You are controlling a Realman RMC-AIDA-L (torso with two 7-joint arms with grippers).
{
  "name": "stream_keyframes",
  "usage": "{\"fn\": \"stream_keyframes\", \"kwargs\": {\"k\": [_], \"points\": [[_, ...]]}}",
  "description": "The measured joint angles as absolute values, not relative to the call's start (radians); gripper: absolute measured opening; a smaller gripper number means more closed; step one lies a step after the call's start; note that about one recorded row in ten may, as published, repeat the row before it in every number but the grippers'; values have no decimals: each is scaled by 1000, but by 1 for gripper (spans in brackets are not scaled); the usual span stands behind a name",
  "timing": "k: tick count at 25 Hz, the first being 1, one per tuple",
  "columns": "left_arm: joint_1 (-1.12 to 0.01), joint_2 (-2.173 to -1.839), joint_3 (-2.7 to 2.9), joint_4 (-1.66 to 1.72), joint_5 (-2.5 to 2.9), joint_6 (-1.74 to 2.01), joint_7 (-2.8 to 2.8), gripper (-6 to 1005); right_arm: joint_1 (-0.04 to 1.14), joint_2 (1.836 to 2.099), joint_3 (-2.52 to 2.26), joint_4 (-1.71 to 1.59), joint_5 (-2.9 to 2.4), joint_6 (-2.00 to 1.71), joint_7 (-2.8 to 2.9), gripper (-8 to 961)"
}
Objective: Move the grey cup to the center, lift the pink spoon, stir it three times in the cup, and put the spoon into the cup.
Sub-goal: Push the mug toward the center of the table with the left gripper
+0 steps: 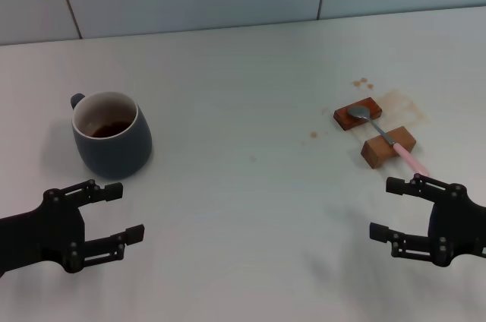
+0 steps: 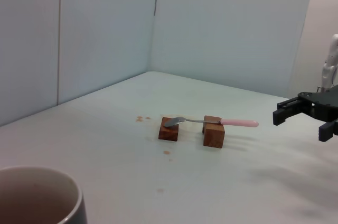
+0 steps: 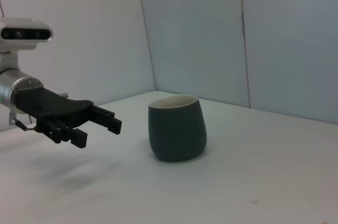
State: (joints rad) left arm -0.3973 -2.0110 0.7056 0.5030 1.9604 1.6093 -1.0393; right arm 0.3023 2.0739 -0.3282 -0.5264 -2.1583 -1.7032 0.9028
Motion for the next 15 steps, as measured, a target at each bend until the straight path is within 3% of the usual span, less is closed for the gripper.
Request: {"fn": "stream_keyframes", "kwargs": {"k": [15], "points": [[-396, -2022, 653, 503, 1955, 1606, -1037, 776, 304, 2074, -328, -519, -2158, -1700, 902, 828]]}}
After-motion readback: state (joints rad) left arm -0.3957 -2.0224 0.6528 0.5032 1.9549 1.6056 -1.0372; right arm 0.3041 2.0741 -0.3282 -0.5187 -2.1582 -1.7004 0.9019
